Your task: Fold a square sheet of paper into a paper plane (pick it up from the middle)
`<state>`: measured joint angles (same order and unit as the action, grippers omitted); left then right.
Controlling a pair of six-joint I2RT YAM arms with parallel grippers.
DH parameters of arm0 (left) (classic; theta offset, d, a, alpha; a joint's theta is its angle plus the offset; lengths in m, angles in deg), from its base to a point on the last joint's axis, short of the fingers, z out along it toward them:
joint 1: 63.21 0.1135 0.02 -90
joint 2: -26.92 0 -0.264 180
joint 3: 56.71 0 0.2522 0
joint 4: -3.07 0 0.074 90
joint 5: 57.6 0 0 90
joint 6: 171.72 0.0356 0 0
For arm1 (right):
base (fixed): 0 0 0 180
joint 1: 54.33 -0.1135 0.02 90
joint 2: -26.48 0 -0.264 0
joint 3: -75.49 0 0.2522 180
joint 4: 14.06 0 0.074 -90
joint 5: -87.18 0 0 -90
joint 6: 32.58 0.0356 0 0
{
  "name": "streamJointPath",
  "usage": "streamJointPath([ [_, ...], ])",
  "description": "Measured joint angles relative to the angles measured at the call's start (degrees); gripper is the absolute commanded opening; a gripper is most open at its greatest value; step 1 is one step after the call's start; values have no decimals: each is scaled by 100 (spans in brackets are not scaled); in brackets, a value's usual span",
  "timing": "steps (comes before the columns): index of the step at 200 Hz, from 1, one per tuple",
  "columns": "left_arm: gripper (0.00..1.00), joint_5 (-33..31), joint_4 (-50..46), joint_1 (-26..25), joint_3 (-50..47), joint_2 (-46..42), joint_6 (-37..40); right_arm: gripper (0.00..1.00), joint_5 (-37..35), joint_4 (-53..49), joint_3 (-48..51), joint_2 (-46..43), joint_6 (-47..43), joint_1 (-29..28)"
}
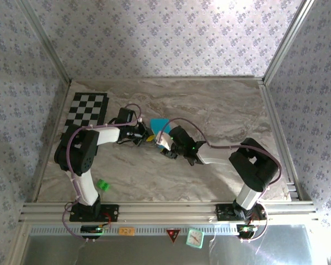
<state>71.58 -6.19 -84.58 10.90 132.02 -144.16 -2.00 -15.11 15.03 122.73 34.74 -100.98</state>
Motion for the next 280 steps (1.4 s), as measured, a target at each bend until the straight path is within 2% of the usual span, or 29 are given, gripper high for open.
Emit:
streamJointPath([
  [55,0,2,-2,0,0,0,0,38,131,79,7,-101,68,0],
  [135,0,2,-2,-17,0,0,-2,15,595,63,-44,98,249,74],
  [146,4,2,-2,-17,0,0,-2,10,675,61,-44,98,269,105],
  [163,16,-2,-7,-15,0,0,0,5,817,61,-44,98,363,164],
  [178,23,-52,-79,0,-2,-31,31,5,977,22,-44,94,433,216],
  [211,30,-275,-448,203,-7,-476,243,3,1449,-297,-59,35,793,323],
  [242,32,-433,-754,291,90,-922,540,2,1871,-647,-140,-26,1281,402],
  [280,28,-431,-905,-15,588,-658,780,0,2159,-951,-238,-26,1794,415],
])
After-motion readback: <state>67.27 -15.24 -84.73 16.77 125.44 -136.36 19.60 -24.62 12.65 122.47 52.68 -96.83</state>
